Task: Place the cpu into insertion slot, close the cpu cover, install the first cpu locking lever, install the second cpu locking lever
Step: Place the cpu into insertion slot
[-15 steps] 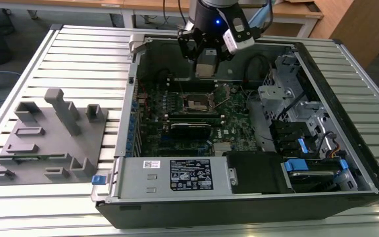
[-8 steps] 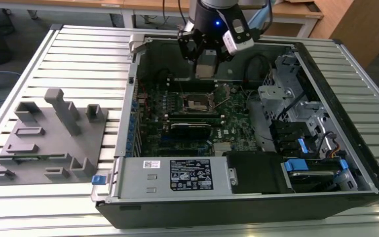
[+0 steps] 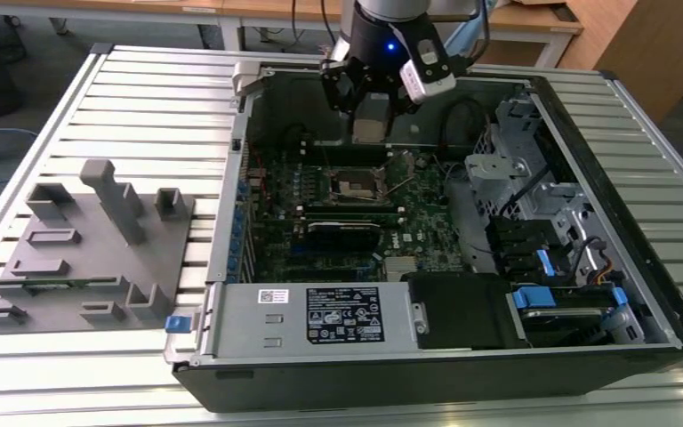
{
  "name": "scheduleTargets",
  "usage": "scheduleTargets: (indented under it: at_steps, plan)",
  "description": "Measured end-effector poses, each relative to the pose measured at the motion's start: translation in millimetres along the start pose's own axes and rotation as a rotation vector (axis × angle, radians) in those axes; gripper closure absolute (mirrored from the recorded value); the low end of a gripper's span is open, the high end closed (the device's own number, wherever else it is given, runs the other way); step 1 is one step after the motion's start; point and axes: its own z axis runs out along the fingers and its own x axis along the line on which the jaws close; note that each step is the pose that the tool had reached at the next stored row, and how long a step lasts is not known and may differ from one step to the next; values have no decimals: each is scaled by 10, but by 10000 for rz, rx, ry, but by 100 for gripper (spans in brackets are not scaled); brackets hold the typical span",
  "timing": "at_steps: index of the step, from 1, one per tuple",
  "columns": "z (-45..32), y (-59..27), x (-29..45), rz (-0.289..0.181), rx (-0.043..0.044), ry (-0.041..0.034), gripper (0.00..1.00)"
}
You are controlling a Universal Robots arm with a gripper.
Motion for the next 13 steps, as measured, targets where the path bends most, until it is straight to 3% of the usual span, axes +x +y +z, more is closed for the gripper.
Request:
scheduleTargets:
  at_steps: [3,13]
  plan:
    - [48,-5,8,-3,0,-30,46]
    - [100,-10,10,-5,-1,-50,46]
